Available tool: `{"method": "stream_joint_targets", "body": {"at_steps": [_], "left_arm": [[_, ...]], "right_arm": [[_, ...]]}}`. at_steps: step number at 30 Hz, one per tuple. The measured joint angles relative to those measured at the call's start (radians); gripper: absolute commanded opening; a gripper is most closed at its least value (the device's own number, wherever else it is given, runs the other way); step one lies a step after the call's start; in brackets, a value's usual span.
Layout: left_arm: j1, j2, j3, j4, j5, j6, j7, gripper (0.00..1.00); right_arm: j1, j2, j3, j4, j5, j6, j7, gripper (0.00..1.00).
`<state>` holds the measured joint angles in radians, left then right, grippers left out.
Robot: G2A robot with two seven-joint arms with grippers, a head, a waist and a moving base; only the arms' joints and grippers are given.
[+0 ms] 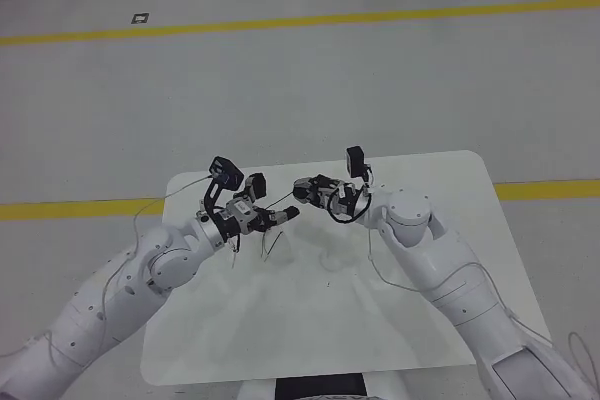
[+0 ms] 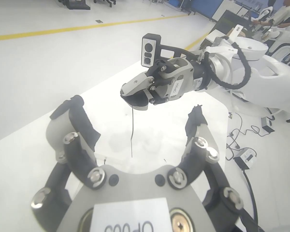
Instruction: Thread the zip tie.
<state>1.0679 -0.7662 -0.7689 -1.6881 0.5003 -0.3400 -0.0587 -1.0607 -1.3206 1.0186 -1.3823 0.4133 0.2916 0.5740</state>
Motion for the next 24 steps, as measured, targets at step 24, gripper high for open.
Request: {"method": "stream_joint_targets", "body": {"at_steps": [24], "left_arm": [[0.026, -0.028, -0.027, 0.016, 0.036, 0.001, 0.001, 1.0]], "right_arm": [[-0.017, 0.0, 0.001, -0.016, -0.026, 0.007, -0.024, 0.0]]}}
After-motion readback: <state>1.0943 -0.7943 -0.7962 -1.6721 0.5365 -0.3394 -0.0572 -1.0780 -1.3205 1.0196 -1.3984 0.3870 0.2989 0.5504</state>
